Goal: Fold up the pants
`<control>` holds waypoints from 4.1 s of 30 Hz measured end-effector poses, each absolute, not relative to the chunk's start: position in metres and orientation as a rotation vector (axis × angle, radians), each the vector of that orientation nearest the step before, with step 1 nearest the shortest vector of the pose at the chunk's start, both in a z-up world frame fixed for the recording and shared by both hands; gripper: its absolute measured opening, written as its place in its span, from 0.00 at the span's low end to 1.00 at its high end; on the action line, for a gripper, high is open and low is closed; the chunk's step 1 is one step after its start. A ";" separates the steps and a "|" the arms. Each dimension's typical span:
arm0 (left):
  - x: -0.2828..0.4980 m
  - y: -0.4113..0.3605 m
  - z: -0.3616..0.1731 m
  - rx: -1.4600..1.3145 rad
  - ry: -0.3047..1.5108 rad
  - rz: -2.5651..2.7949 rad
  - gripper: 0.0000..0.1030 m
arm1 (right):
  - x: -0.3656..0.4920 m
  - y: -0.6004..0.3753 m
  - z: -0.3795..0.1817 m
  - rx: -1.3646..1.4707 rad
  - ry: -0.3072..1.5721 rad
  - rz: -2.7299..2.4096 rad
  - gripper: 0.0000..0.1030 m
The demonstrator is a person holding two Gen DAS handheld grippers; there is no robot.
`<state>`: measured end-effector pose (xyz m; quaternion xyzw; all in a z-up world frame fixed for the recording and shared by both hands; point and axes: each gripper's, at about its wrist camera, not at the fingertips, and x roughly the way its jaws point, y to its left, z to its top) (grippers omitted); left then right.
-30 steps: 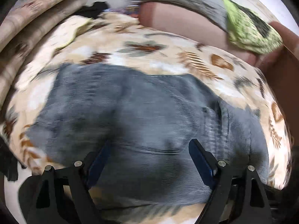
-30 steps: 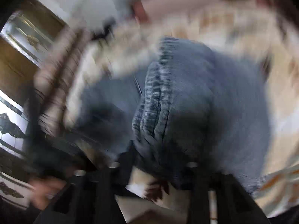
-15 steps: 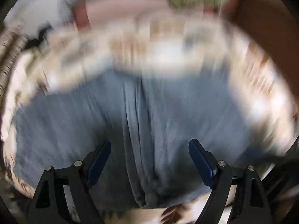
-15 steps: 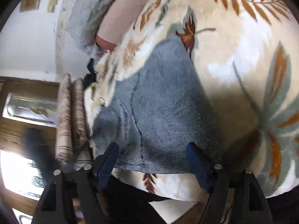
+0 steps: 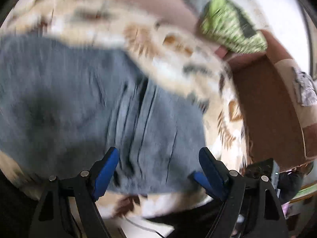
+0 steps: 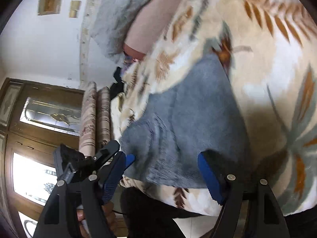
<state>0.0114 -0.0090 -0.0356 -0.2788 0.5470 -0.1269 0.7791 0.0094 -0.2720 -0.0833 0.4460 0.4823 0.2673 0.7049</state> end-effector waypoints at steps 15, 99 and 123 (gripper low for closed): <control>0.000 -0.021 -0.041 -0.684 1.246 -0.229 0.80 | 0.010 -0.294 -0.134 1.253 1.084 0.622 0.76; -0.014 0.154 -0.030 -0.538 0.902 0.072 0.73 | 0.045 -0.226 -0.040 0.727 1.122 0.710 0.90; 0.032 0.184 -0.071 -0.185 1.018 0.396 0.77 | 0.232 -0.033 -0.082 0.068 1.360 0.582 0.32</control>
